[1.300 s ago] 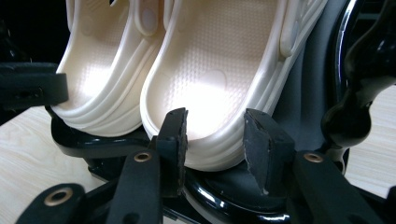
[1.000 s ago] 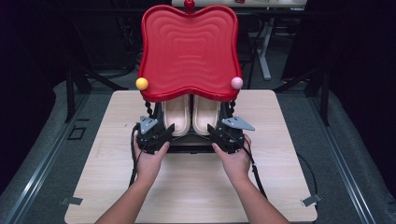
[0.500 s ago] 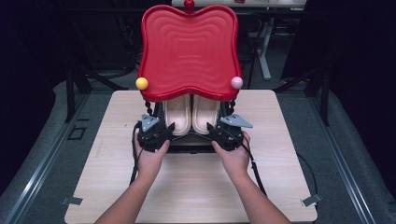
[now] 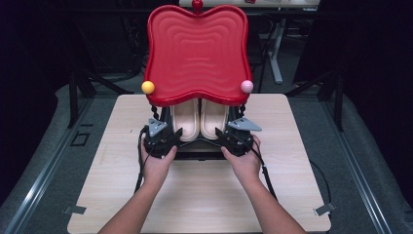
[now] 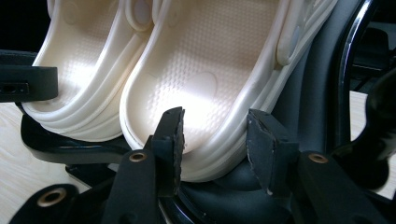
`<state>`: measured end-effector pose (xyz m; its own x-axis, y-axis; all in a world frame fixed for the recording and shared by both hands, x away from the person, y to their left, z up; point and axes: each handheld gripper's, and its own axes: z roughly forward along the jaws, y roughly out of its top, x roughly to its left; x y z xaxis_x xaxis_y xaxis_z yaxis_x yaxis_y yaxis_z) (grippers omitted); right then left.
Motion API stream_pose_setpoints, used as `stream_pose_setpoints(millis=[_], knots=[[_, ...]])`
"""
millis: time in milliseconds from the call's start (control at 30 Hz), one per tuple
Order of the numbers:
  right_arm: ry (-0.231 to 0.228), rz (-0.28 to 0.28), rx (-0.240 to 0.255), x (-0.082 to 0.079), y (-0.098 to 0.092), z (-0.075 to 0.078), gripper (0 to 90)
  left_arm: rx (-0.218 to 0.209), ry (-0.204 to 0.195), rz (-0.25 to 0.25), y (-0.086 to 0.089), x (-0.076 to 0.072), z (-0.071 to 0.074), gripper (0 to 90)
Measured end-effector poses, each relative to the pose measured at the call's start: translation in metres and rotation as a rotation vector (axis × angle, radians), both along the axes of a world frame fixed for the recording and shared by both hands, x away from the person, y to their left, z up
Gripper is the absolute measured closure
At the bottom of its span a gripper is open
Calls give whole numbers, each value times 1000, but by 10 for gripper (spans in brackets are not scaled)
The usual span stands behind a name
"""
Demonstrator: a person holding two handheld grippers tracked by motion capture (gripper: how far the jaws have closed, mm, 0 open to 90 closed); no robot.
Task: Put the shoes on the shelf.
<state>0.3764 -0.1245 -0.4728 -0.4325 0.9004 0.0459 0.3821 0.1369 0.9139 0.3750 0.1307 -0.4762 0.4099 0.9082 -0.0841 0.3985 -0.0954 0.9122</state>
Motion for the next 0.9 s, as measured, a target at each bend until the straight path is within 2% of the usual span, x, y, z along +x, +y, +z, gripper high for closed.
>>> stream_pose_setpoints(millis=[100,167,233,267,367,400,500,633,900], knots=[[2,3,-6,-1,-1,1,594,-7,-2,0,0,0,0,585],[-25,12,-42,-3,-2,3,651,-34,9,-8,3,0,-1,584],[-31,17,-83,-4,0,5,654,-34,10,-6,4,0,0,584],[-29,15,-88,-4,0,5,654,-35,-1,-4,4,0,0,585],[-16,-4,-63,-4,0,6,653,-29,-14,-3,4,-2,1,619],[-22,-26,-55,-6,3,4,651,-23,-16,-2,3,-2,2,621],[-31,-33,-60,-6,4,3,652,-24,-15,-1,3,-2,1,620],[-29,-9,-65,-5,1,4,654,-30,-23,-10,3,-2,0,596],[-23,-5,-71,-6,-1,5,658,-26,-27,-22,4,-2,0,591]])
